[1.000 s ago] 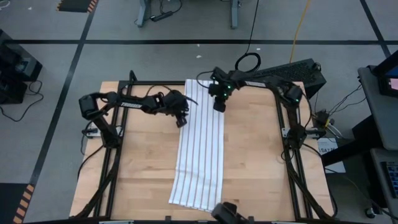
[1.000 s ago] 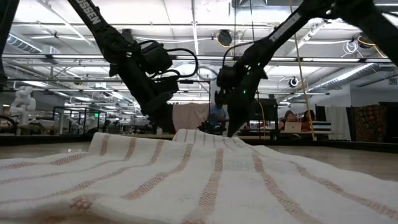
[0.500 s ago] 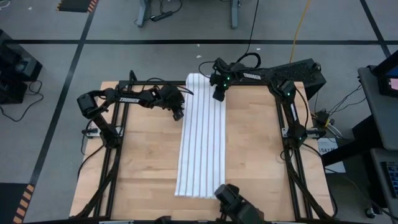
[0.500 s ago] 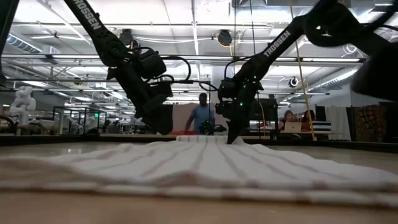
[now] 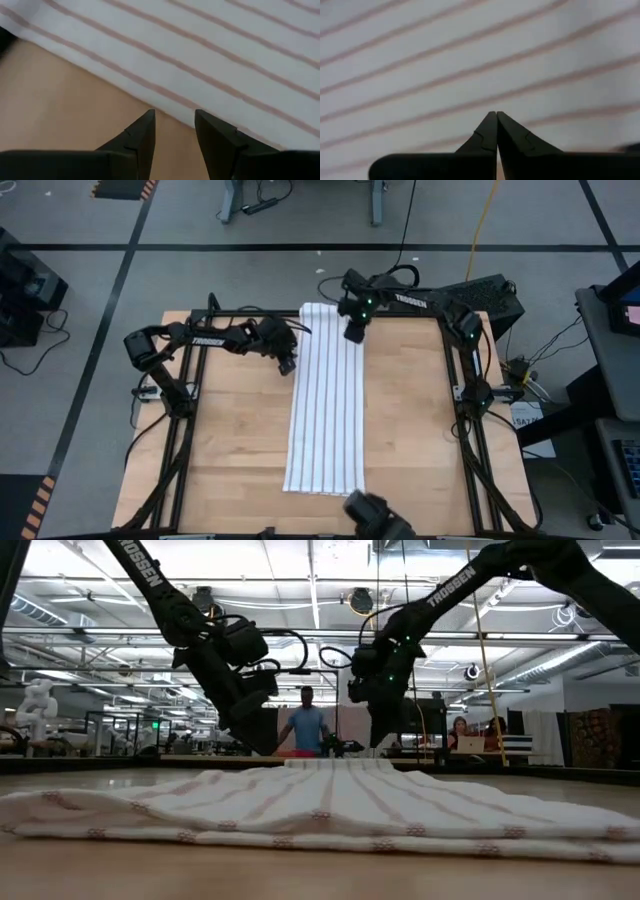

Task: Roll towel into tight, uniform cylinder
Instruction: Fold the white brown kitchen towel

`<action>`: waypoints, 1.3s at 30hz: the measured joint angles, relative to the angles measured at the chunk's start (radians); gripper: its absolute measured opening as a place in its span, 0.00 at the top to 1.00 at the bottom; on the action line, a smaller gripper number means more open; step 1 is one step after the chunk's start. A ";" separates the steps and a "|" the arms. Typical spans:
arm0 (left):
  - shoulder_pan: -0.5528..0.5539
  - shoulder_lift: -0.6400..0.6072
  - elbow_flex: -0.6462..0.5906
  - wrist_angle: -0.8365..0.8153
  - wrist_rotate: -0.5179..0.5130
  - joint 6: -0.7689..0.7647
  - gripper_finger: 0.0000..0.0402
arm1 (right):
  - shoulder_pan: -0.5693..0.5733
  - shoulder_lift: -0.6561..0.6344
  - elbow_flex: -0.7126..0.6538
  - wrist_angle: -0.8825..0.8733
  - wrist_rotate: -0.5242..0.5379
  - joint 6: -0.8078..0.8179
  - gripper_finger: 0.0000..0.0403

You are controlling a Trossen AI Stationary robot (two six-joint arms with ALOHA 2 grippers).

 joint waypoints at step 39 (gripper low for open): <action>-0.929 -0.140 -0.015 0.030 -0.213 -0.137 0.64 | 0.874 -0.695 -0.995 1.046 0.343 0.614 1.00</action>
